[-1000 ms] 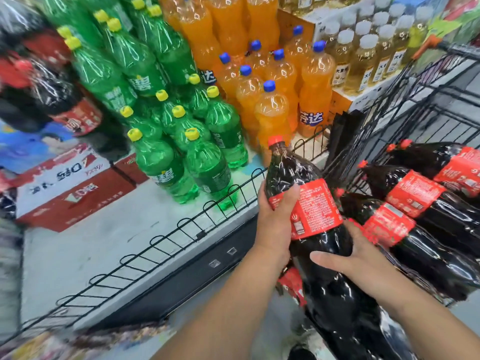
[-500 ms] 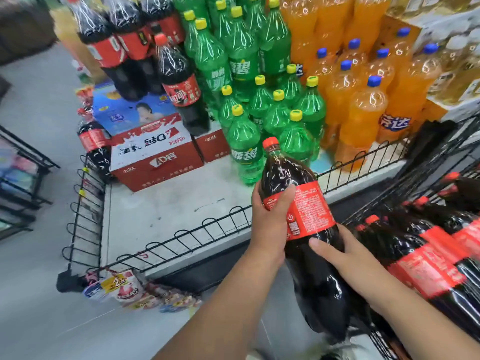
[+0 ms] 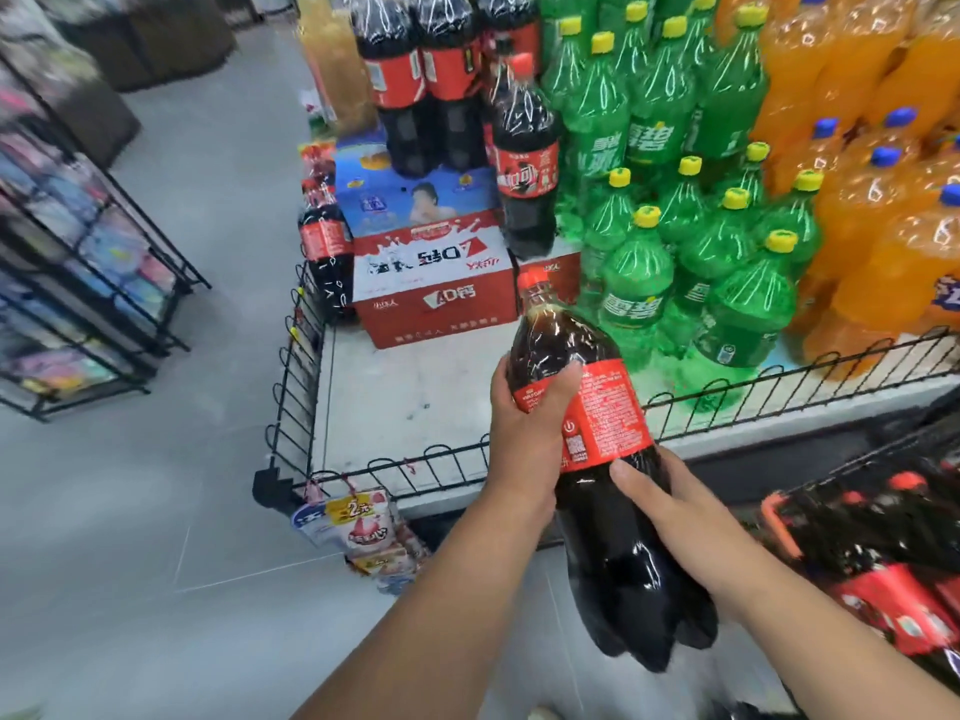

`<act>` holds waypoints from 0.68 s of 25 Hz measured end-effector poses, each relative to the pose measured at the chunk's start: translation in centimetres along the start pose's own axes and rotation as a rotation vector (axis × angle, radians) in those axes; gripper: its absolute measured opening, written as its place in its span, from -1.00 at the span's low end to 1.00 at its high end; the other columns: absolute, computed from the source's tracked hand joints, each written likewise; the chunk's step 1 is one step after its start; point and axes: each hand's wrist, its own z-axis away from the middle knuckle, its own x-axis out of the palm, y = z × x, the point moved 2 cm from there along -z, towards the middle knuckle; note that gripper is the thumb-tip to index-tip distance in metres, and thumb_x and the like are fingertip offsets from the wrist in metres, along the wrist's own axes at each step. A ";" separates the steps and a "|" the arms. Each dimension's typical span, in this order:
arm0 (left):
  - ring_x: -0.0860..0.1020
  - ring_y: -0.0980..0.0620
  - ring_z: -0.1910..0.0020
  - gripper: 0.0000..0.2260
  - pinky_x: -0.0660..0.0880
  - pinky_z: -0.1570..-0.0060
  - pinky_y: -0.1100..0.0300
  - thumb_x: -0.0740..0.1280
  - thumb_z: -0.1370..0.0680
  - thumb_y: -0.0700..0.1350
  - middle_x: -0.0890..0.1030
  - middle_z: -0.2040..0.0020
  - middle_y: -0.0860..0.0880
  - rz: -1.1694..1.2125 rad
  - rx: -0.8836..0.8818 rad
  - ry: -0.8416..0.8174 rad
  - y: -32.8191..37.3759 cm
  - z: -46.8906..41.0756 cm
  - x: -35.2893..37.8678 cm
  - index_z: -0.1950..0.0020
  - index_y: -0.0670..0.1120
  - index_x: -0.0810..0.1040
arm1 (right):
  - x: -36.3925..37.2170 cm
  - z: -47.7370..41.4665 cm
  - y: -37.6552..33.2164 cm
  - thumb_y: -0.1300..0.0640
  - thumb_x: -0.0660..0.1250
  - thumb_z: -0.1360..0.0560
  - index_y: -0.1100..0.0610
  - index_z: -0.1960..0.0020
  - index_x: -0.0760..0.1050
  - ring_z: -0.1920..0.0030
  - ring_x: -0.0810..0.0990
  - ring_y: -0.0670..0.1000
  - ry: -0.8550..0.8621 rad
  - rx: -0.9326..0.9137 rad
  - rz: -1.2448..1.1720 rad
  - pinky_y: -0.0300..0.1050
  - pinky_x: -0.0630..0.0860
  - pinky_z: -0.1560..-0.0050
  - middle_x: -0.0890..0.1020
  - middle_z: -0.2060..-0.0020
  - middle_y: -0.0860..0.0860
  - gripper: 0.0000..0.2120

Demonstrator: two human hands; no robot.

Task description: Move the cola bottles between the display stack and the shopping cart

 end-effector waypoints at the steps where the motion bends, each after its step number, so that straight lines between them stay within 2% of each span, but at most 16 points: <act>1: 0.72 -0.04 -0.02 -0.57 0.67 -0.07 -0.03 0.49 -0.54 -0.06 0.70 -0.09 -0.01 0.000 0.003 0.010 0.5 -0.2 -0.6 -0.37 0.11 0.46 | 0.7 -0.3 -0.2 -0.42 0.45 -0.20 -0.17 -0.21 0.48 0.04 0.67 -0.19 -0.012 0.000 0.008 -0.16 0.53 -0.04 0.69 0.00 -0.18 -0.35; 4: 0.72 0.00 0.00 -0.58 0.67 -0.06 0.00 0.49 -0.53 -0.03 0.70 -0.08 0.02 0.013 0.008 0.041 1.8 -0.9 -2.2 -0.34 0.16 0.45 | 2.3 -1.7 -0.9 -0.52 0.40 -0.11 -0.15 -0.19 0.49 0.00 0.68 -0.14 -0.047 -0.017 0.043 0.00 0.53 -0.17 0.70 0.02 -0.18 -0.24; 6: 0.72 0.00 -0.01 -0.55 0.66 -0.09 -0.03 0.50 -0.53 -0.02 0.70 -0.10 0.01 0.021 0.012 0.065 2.4 -1.6 -2.8 -0.36 0.16 0.43 | 3.0 -2.8 -1.4 -0.50 0.40 -0.14 -0.12 -0.21 0.50 0.02 0.68 -0.14 -0.067 -0.026 0.050 -0.01 0.54 -0.15 0.71 0.03 -0.18 -0.24; 8: 0.72 -0.01 -0.02 -0.52 0.66 -0.09 -0.04 0.50 -0.52 -0.01 0.69 -0.12 0.00 0.026 0.014 0.086 2.7 -2.6 -3.2 -0.40 0.14 0.42 | 3.5 -3.9 -1.9 -0.47 0.42 -0.23 -0.12 -0.20 0.50 0.03 0.69 -0.13 -0.092 -0.034 0.046 -0.01 0.55 -0.14 0.71 0.04 -0.17 -0.33; 11: 0.72 0.01 -0.01 -0.50 0.67 -0.06 -0.02 0.51 -0.52 -0.01 0.69 -0.12 0.01 0.026 0.020 0.117 3.0 -4.5 -3.5 -0.41 0.14 0.42 | 4.0 -5.8 -2.5 -0.39 0.41 -0.25 -0.09 -0.14 0.52 0.05 0.70 -0.10 -0.115 -0.034 0.035 0.01 0.56 -0.12 0.72 0.05 -0.12 -0.42; 14: 0.71 0.00 -0.05 -0.45 0.66 -0.10 -0.04 0.54 -0.49 0.06 0.68 -0.15 0.02 0.013 0.021 0.145 3.5 -7.0 -3.4 -0.41 0.18 0.42 | 4.3 -8.6 -3.5 -0.45 0.43 -0.20 -0.06 -0.14 0.51 0.05 0.70 -0.09 -0.170 -0.059 0.022 -0.03 0.55 -0.06 0.71 0.04 -0.11 -0.33; 17: 0.69 0.01 -0.09 -0.44 0.66 -0.11 -0.02 0.52 -0.50 0.10 0.65 -0.18 0.03 -0.013 0.021 0.176 4.5 -9.6 -2.7 -0.44 0.22 0.36 | 4.0 -12.2 -4.5 -0.49 0.39 -0.15 -0.10 -0.14 0.51 0.04 0.69 -0.11 -0.205 -0.064 0.023 -0.01 0.55 -0.08 0.71 0.04 -0.16 -0.30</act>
